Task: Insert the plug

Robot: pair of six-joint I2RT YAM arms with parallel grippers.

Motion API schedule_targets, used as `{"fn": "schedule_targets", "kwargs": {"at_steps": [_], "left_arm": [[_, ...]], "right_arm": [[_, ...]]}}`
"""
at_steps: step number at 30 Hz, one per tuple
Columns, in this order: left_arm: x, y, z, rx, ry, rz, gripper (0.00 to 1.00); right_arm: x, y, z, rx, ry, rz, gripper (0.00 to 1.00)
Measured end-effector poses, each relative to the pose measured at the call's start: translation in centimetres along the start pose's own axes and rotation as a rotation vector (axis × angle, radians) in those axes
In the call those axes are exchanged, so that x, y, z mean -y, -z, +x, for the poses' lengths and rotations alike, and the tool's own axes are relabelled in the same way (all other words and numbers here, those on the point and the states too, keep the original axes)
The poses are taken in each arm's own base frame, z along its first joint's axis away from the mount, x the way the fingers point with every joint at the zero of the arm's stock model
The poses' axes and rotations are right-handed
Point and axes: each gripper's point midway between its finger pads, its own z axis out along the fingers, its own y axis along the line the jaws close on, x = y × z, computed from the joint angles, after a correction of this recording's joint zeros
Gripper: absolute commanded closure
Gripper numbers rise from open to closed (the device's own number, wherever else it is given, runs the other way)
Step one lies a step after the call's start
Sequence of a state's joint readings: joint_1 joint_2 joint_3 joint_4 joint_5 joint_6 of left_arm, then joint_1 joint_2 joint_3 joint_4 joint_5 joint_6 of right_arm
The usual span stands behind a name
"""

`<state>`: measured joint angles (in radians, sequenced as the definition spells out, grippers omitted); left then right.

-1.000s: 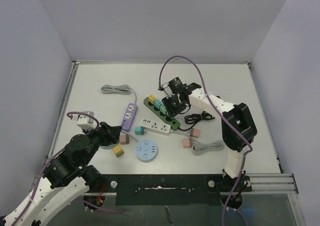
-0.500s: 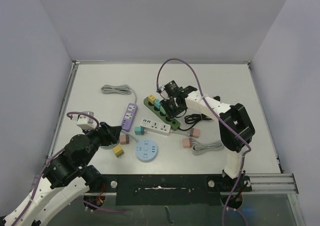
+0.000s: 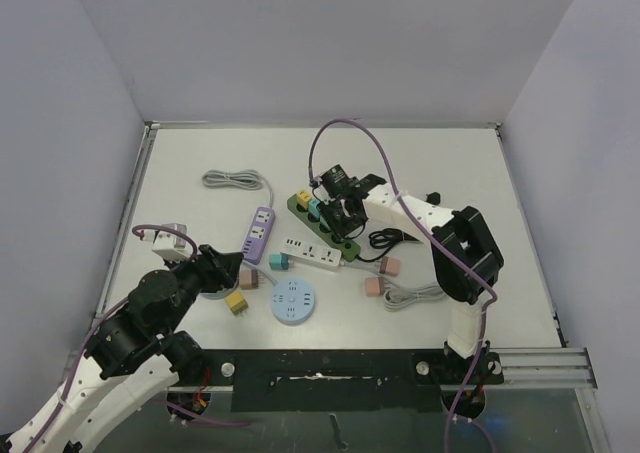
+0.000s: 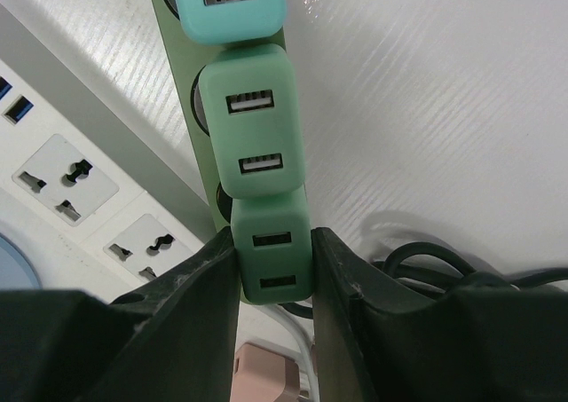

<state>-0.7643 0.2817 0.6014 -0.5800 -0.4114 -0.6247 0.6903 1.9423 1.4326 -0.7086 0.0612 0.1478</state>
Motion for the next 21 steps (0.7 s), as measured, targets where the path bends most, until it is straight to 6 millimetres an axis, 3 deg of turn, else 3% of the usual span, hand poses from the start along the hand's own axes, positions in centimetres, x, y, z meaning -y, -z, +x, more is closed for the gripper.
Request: {"fn": "schedule_targets", "kwargs": {"at_steps": [17, 21], "left_arm": [[0.0, 0.0, 0.0, 0.000, 0.000, -0.001, 0.35], [0.0, -0.1, 0.1, -0.004, -0.002, -0.004, 0.35]], "right_arm": [[-0.2, -1.2, 0.4, -0.017, -0.010, -0.001, 0.99], [-0.1, -0.4, -0.3, 0.013, -0.022, 0.001, 0.72]]}}
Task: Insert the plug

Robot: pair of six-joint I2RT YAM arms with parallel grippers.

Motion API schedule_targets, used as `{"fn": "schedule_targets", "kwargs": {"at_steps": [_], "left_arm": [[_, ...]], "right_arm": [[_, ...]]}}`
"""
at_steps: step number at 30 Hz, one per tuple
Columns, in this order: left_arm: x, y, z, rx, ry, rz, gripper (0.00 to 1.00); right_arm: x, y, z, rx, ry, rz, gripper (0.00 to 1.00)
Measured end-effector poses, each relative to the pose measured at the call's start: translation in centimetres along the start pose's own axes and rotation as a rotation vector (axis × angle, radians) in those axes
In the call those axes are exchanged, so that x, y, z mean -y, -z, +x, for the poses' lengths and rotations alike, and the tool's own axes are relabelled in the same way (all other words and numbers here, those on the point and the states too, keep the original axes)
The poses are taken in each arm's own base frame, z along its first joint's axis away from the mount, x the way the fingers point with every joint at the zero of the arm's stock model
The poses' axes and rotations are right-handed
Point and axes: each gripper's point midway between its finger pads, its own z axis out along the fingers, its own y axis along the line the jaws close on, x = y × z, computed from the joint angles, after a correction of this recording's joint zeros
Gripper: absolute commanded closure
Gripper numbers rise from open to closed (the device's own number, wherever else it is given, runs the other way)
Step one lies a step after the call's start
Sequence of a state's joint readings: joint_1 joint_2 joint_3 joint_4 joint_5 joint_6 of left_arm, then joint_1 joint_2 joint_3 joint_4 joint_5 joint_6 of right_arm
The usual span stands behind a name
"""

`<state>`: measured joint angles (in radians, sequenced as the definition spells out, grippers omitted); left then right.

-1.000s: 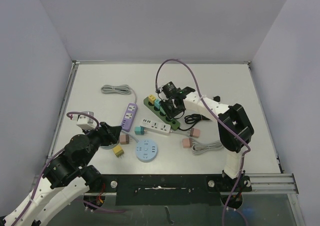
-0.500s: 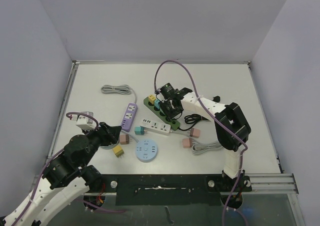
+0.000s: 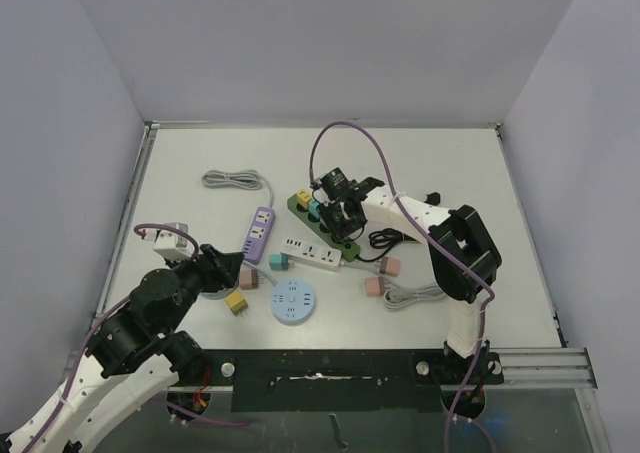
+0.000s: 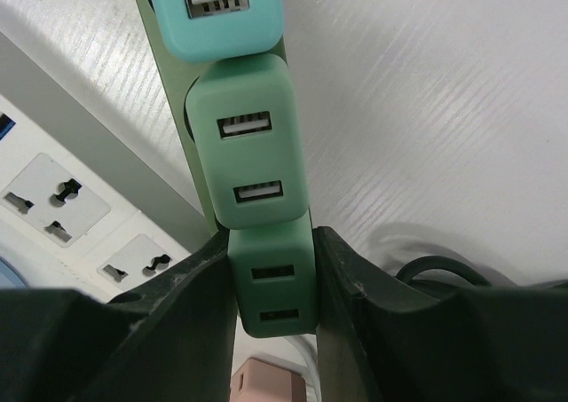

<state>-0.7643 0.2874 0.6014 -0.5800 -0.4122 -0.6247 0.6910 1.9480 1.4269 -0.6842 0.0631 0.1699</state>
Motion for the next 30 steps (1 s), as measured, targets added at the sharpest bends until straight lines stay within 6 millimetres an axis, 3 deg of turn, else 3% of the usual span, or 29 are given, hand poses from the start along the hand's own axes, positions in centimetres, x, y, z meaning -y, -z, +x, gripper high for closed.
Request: {"fn": "schedule_targets", "kwargs": {"at_steps": [2, 4, 9, 14, 18, 25, 30], "left_arm": [[0.0, -0.1, 0.1, -0.005, -0.003, -0.003, 0.35], [-0.1, -0.2, 0.3, -0.012, -0.007, -0.009, 0.34], [-0.2, -0.6, 0.7, -0.034, -0.018, -0.023, 0.34], [-0.3, -1.1, 1.4, -0.063, -0.027, -0.044, 0.34], [-0.2, -1.7, 2.2, -0.098, -0.025, -0.055, 0.34], [0.7, -3.0, 3.2, -0.144, -0.019, -0.041, 0.34], [1.3, -4.2, 4.3, -0.180, -0.014, -0.031, 0.34]], "right_arm": [[0.0, 0.4, -0.4, 0.024, -0.010, 0.002, 0.58], [0.0, 0.6, -0.4, 0.041, -0.032, 0.006, 0.51], [0.2, 1.9, 1.2, 0.056, -0.124, 0.024, 0.44], [1.0, 5.8, 2.1, 0.193, -0.249, 0.054, 0.40], [1.8, 7.5, 3.9, 0.263, -0.355, 0.084, 0.39], [3.6, 5.5, 9.1, 0.188, -0.505, 0.197, 0.36], [4.2, 4.3, 11.8, 0.140, -0.573, 0.244, 0.33]]}}
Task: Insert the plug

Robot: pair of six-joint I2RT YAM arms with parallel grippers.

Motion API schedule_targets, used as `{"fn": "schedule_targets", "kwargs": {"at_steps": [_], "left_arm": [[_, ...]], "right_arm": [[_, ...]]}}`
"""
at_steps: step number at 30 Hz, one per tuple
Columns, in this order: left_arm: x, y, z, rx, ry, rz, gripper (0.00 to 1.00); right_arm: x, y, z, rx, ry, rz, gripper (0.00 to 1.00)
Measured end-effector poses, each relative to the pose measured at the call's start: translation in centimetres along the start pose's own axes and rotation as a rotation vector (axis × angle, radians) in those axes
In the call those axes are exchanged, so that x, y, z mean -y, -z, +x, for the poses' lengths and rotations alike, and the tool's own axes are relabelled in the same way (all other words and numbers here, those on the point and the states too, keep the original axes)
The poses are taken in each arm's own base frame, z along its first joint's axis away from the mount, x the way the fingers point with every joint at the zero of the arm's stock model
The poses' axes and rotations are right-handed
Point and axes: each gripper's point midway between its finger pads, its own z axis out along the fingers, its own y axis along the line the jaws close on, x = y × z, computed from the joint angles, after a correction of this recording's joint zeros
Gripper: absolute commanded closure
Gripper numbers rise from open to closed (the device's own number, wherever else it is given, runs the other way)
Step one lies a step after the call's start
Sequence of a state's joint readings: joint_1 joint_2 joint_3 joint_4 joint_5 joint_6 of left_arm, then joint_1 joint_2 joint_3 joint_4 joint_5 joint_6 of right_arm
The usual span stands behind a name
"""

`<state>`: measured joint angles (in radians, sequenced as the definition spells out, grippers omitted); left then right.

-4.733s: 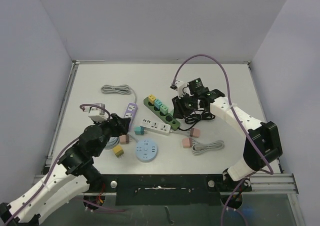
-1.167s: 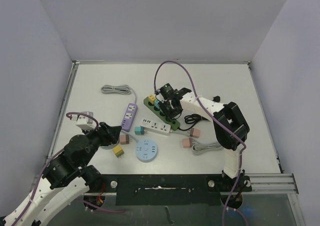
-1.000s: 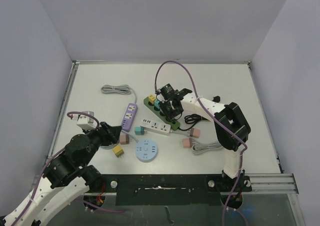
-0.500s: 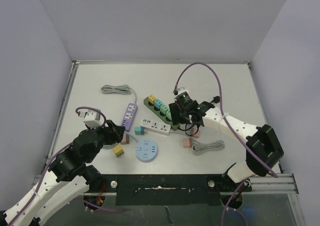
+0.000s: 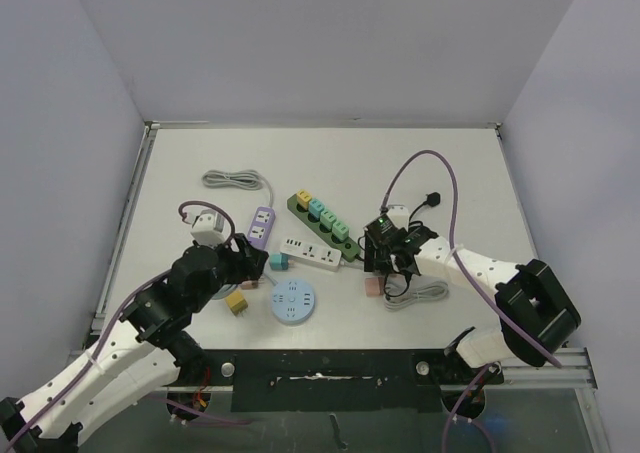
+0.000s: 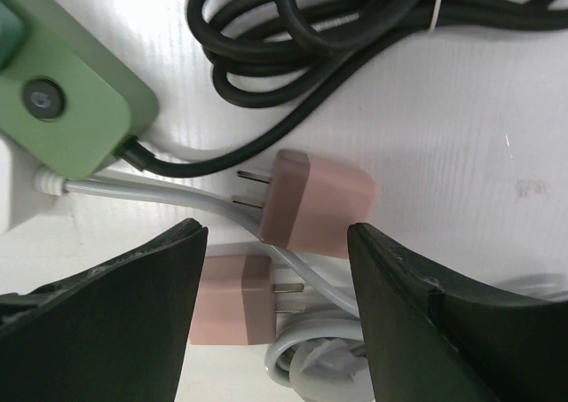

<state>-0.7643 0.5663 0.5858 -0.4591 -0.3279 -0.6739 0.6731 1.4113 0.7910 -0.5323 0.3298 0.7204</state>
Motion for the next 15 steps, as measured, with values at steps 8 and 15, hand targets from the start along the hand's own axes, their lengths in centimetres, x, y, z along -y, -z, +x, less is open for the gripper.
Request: {"fn": "schedule_targets", "kwargs": {"at_steps": [8, 15], "left_arm": [[0.7, -1.1, 0.8, -0.036, 0.001, 0.016, 0.34], [1.0, -1.2, 0.8, -0.037, 0.016, 0.028, 0.34]], "right_arm": [[0.6, -0.6, -0.4, 0.022, -0.070, 0.023, 0.31], [1.8, -1.3, -0.1, 0.022, -0.098, 0.050, 0.31]]}}
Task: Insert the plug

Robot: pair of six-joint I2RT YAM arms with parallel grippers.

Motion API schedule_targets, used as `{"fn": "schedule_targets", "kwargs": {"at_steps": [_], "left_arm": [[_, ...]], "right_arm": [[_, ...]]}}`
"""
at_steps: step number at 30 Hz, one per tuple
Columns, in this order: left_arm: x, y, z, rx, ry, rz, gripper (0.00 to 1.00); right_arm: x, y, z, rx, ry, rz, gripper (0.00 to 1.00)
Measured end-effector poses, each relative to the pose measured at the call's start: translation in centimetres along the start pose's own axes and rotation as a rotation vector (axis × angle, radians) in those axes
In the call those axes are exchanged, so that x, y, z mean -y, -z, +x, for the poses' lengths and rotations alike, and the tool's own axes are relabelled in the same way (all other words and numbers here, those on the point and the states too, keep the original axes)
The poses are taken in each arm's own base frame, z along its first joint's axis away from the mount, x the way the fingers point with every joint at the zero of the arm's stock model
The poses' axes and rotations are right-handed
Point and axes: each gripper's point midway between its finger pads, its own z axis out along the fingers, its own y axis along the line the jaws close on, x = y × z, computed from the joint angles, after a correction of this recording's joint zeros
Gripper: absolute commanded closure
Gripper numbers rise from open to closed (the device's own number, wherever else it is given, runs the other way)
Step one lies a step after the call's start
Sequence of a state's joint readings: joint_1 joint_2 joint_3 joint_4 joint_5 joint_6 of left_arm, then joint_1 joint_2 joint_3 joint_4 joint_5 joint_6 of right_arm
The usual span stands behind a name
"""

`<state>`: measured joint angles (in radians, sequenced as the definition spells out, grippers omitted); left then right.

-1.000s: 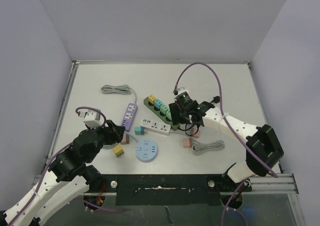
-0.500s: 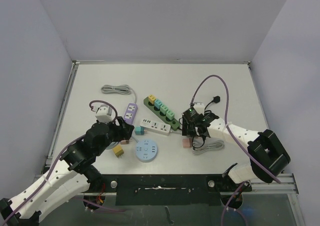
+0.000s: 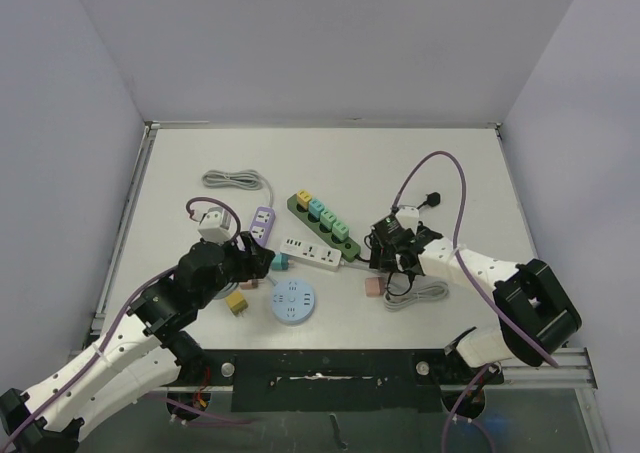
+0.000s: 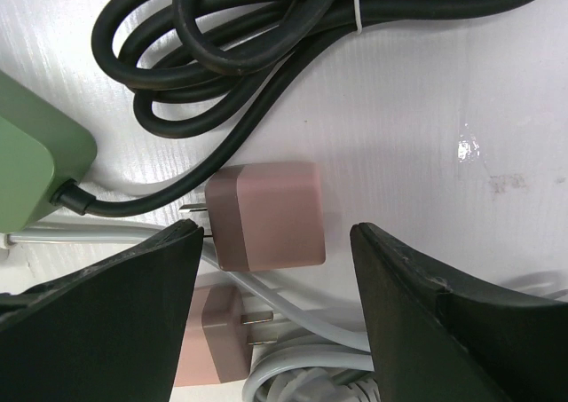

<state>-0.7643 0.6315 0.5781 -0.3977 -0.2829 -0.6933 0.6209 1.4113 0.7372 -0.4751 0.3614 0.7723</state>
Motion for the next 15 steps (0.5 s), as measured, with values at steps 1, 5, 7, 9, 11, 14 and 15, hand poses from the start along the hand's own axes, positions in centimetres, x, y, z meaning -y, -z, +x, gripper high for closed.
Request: {"fn": "schedule_targets", "kwargs": {"at_steps": [1, 5, 7, 9, 11, 14, 15], "left_arm": [[0.03, 0.00, -0.02, 0.001, 0.002, 0.001, 0.34], [0.11, -0.05, -0.09, 0.004, 0.004, 0.004, 0.34], [0.10, -0.13, -0.04, 0.005, 0.005, 0.005, 0.34], [0.00, -0.23, 0.16, 0.002, 0.004, 0.003, 0.34], [-0.06, -0.31, 0.32, -0.003, 0.003, 0.002, 0.34], [-0.10, -0.41, 0.46, -0.004, 0.005, 0.002, 0.34], [-0.08, -0.45, 0.49, -0.003, 0.007, 0.005, 0.34]], "right_arm": [[0.16, -0.06, 0.06, -0.002, -0.001, 0.004, 0.31], [0.36, -0.18, -0.18, 0.002, -0.012, 0.008, 0.35], [0.45, -0.36, -0.13, 0.001, -0.018, 0.004, 0.39], [0.58, -0.57, 0.13, -0.008, -0.024, -0.001, 0.46], [0.55, -0.79, 0.31, -0.014, -0.034, -0.014, 0.53], [0.25, -0.93, 0.11, -0.008, -0.056, -0.039, 0.59], [0.18, -0.89, 0.16, -0.007, -0.058, -0.047, 0.60]]}}
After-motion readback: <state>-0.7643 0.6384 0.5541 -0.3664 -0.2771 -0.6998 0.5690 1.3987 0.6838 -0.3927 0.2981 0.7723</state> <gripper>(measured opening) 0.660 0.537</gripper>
